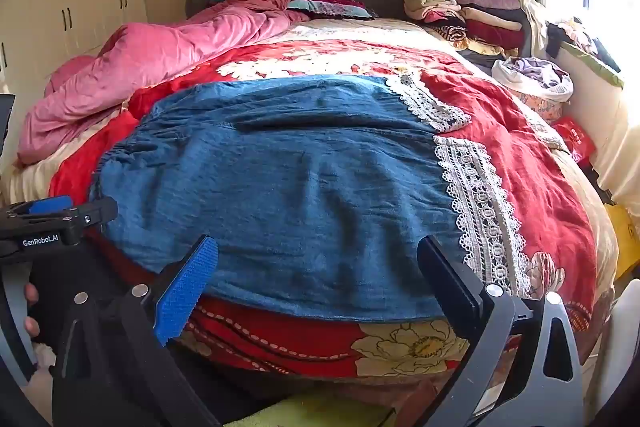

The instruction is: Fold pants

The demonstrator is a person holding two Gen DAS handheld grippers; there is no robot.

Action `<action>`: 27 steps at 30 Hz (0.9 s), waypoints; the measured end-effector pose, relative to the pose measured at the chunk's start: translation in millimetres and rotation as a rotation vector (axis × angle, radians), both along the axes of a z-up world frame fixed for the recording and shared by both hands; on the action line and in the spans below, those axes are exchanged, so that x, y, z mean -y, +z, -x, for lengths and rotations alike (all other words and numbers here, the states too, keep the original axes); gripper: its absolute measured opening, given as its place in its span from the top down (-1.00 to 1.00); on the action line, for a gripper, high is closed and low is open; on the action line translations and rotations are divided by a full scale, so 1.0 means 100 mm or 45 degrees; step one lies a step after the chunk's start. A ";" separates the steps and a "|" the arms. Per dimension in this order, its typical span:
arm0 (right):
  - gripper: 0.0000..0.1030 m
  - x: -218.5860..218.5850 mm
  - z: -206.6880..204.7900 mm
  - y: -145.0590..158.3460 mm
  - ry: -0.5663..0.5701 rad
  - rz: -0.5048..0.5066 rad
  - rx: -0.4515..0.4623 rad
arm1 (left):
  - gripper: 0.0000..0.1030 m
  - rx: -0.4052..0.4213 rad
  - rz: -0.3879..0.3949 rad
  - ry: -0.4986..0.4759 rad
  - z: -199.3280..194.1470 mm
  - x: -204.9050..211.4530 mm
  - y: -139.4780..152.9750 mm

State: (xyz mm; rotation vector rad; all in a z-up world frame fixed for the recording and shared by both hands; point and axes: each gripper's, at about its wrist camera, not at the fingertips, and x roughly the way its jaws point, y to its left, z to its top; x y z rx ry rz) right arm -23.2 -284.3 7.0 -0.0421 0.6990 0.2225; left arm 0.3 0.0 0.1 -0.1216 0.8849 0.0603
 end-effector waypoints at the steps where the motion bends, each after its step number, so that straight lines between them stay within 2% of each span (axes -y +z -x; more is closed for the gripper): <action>1: -0.92 -0.01 0.00 0.00 0.001 0.004 -0.003 | -0.84 0.029 0.001 -0.001 0.01 0.00 0.01; 15: -0.92 -0.04 0.01 0.01 0.005 0.009 0.004 | -0.84 0.016 0.001 -0.017 0.00 -0.09 0.01; 27: -0.92 -0.06 0.03 0.06 0.006 0.026 0.010 | -0.84 0.028 -0.033 -0.024 0.02 0.03 0.09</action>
